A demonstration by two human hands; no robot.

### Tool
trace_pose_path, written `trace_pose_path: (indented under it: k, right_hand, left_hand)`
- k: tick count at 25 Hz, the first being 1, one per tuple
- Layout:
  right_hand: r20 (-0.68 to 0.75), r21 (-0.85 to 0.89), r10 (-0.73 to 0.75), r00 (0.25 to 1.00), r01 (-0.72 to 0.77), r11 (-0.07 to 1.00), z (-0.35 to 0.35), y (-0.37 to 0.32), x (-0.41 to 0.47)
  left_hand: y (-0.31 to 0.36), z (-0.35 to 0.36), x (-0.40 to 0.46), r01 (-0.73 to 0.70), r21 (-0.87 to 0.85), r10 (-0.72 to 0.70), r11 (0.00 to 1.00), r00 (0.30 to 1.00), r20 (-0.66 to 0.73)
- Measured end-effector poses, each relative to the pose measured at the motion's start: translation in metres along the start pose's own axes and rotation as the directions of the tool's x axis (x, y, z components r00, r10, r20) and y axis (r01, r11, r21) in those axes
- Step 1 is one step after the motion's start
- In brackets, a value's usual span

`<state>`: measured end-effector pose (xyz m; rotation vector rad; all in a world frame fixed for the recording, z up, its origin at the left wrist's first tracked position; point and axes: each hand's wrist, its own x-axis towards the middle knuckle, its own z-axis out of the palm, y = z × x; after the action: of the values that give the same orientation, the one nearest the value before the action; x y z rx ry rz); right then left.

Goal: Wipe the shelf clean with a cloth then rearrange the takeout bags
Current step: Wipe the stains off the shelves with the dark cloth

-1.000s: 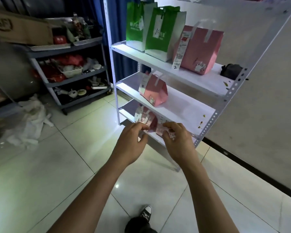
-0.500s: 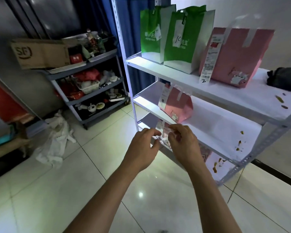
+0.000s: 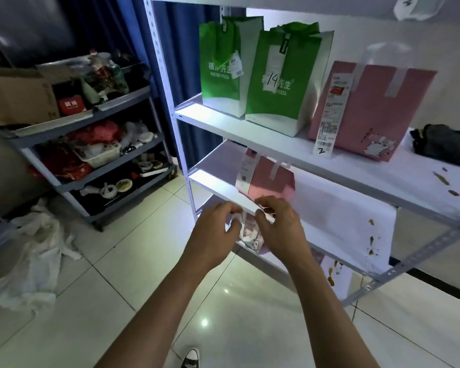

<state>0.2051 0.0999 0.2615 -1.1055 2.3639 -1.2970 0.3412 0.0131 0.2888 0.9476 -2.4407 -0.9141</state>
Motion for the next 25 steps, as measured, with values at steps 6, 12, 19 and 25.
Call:
trace_pose_path:
  k: [6, 12, 19, 25]
  right_hand:
    - [-0.132, -0.049, 0.103, 0.986, -0.110, 0.993, 0.012, -0.029, 0.038]
    - [-0.350, -0.070, 0.222, 0.910, -0.261, 0.963, -0.038, 0.001, 0.023]
    - [-0.512, -0.066, 0.261, 0.818, -0.341, 0.938, -0.150, 0.068, -0.028]
    - [-0.556, -0.012, 0.310, 0.772, -0.379, 0.925, -0.269, 0.142, -0.082]
  left_hand:
    - [-0.010, -0.026, 0.071, -0.138, -0.055, 0.142, 0.989, 0.988, 0.067]
    - [0.034, 0.013, 0.098, -0.317, -0.140, 0.343, 0.938, 0.909, 0.235]
    - [0.140, 0.109, 0.074, -0.469, -0.201, 0.511, 0.860, 0.798, 0.320]
    - [0.238, 0.207, 0.031, -0.497, -0.222, 0.544, 0.839, 0.757, 0.361]
